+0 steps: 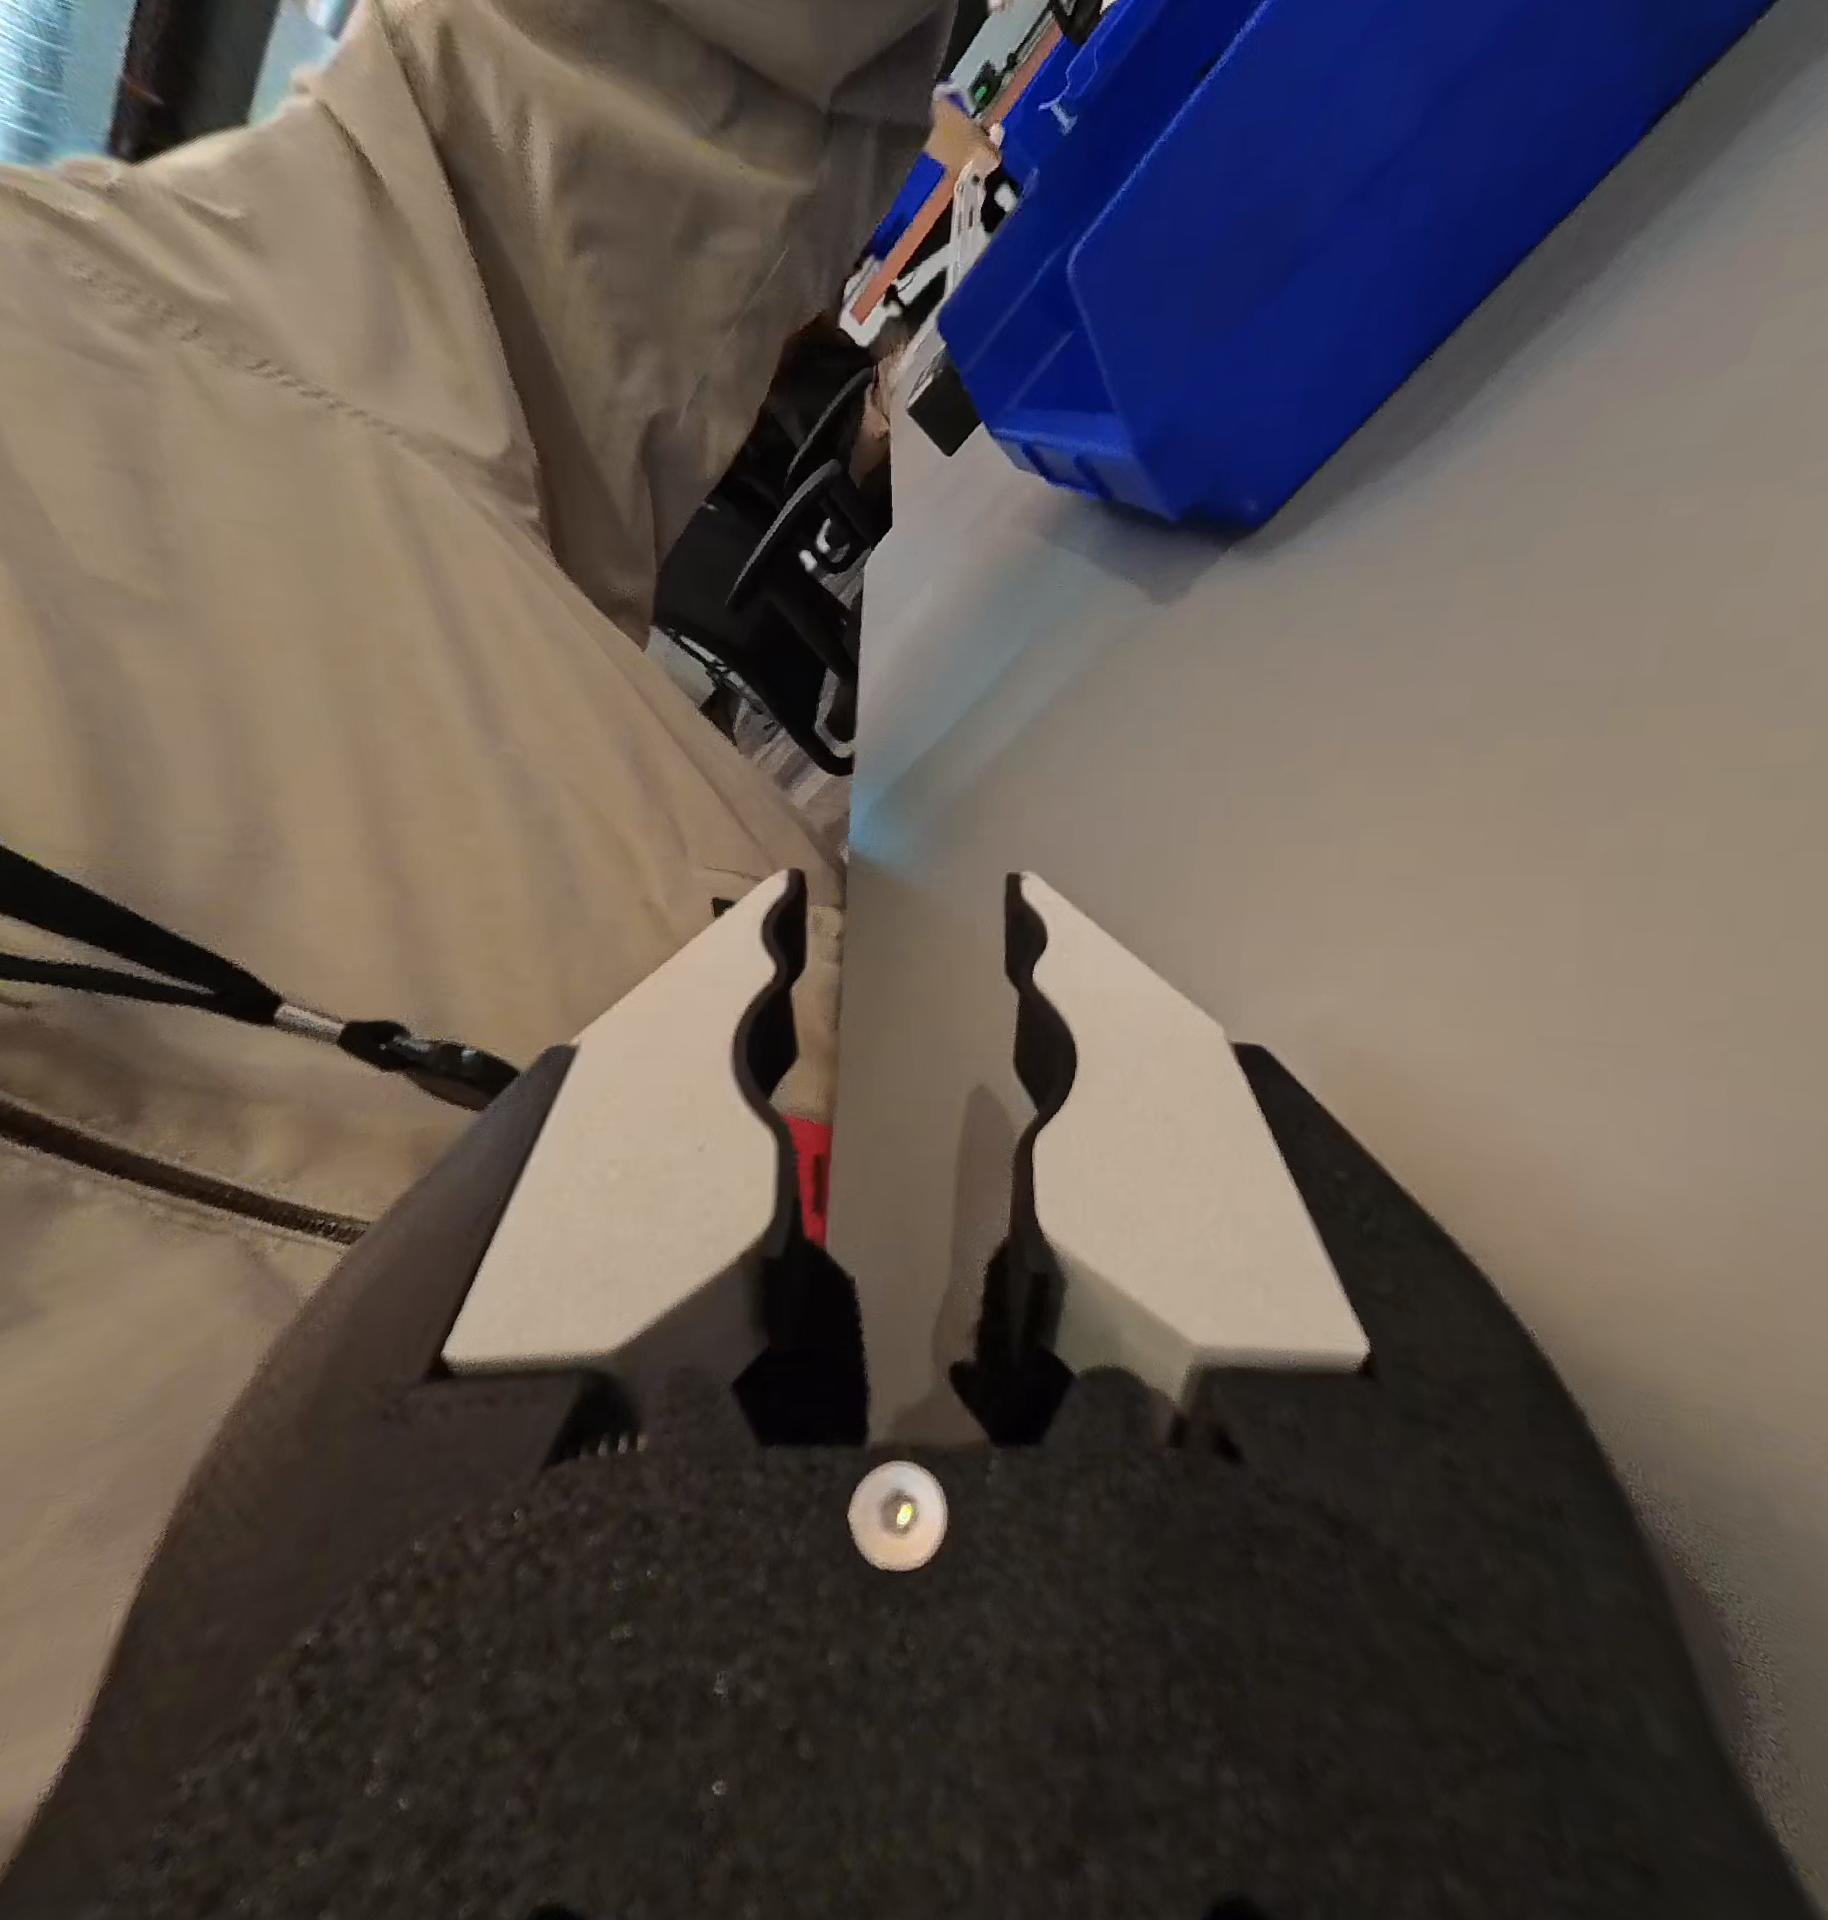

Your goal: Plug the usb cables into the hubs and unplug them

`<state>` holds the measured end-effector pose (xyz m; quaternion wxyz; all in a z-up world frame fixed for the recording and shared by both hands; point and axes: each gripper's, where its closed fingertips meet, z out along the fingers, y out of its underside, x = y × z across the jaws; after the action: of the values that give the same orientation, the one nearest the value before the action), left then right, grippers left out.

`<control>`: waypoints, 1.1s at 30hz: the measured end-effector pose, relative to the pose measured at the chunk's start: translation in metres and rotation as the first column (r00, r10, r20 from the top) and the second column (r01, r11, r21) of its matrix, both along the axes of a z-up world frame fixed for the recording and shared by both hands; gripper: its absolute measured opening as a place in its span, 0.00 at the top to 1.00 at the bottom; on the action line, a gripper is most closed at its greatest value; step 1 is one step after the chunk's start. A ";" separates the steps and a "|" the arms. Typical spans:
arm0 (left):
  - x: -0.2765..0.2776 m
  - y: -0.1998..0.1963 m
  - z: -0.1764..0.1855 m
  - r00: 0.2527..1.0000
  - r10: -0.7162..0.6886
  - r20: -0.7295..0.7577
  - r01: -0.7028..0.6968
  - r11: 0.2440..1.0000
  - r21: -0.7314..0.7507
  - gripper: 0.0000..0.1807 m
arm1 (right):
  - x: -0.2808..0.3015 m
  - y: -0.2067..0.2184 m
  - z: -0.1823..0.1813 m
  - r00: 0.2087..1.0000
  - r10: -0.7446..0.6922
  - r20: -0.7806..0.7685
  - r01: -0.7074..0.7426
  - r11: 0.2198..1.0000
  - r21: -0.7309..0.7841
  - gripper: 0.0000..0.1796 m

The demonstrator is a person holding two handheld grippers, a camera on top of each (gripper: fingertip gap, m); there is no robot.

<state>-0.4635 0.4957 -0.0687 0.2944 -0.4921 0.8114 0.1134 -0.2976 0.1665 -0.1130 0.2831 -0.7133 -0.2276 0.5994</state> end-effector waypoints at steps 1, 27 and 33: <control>0.003 -0.003 0.014 0.999 0.004 0.046 -0.004 1.000 0.019 0.94 | 0.001 0.004 0.002 1.000 -0.023 0.005 0.022 1.000 0.016 0.79; 0.196 -0.224 0.316 0.258 0.462 0.849 0.558 0.646 -0.521 0.95 | 0.105 0.077 0.295 0.842 -0.416 -0.345 0.540 0.641 0.545 0.80; 0.223 -0.245 0.238 0.269 0.637 0.723 0.640 0.443 -0.628 0.95 | 0.083 0.075 0.259 0.875 -0.143 -0.462 0.330 0.875 0.354 0.90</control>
<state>-0.2405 0.2511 0.1695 0.4068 -0.5166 0.3664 -0.6584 -0.2145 0.2419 0.1464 0.5456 -0.5108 -0.1939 0.6354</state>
